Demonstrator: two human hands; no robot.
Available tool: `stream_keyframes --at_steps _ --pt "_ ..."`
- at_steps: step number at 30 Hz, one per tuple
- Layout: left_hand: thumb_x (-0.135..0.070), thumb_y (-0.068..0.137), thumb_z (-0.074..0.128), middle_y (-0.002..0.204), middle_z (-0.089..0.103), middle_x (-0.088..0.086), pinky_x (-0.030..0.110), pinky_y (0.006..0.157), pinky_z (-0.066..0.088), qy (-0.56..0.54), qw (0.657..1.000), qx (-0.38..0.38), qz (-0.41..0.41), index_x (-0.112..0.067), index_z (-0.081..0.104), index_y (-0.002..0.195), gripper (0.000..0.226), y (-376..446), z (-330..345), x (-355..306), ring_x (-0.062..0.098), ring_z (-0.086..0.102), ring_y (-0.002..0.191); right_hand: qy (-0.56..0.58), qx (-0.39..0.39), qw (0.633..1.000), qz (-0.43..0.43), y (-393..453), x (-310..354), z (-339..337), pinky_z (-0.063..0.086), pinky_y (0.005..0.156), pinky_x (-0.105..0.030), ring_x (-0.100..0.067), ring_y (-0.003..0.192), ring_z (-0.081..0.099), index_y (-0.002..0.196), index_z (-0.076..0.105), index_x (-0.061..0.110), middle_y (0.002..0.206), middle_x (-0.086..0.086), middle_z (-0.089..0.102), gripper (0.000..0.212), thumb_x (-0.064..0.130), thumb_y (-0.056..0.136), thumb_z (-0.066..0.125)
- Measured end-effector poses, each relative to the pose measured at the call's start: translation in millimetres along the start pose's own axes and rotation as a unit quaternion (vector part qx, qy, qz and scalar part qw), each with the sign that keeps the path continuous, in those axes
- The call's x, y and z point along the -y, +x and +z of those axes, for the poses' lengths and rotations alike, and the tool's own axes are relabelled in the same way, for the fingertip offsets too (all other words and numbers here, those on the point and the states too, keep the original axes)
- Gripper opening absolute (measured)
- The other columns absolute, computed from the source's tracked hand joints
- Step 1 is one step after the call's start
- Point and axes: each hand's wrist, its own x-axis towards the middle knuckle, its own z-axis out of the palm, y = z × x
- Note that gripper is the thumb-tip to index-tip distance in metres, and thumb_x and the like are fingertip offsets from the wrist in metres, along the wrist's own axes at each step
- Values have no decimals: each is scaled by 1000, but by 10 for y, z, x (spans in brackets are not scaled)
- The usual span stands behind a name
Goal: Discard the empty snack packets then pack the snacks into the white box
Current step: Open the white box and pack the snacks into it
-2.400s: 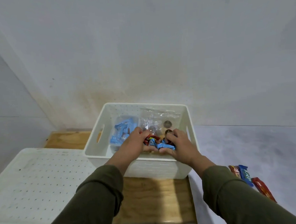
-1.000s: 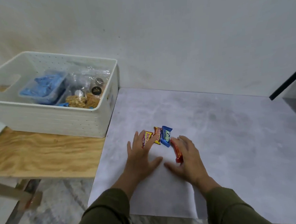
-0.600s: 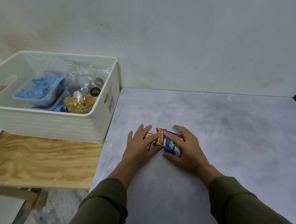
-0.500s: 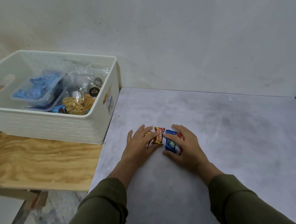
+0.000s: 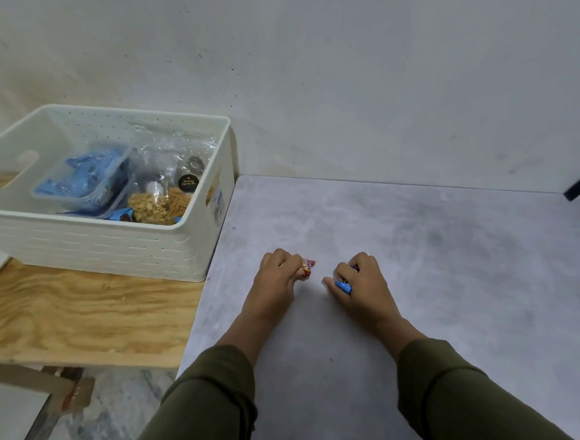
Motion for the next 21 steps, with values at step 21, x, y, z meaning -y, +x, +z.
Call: stream_keyframes --at_steps 21 --pt "-6 90 51 116 44 15 27 80 31 93 990 -106 -24 -5 47 107 17 575 -2720 534 27 40 107 47 -106 990 -78 1067 2645 -525 40 72 -26 -20 86 43 89 56 8 90 -5 39 31 39 91 55"
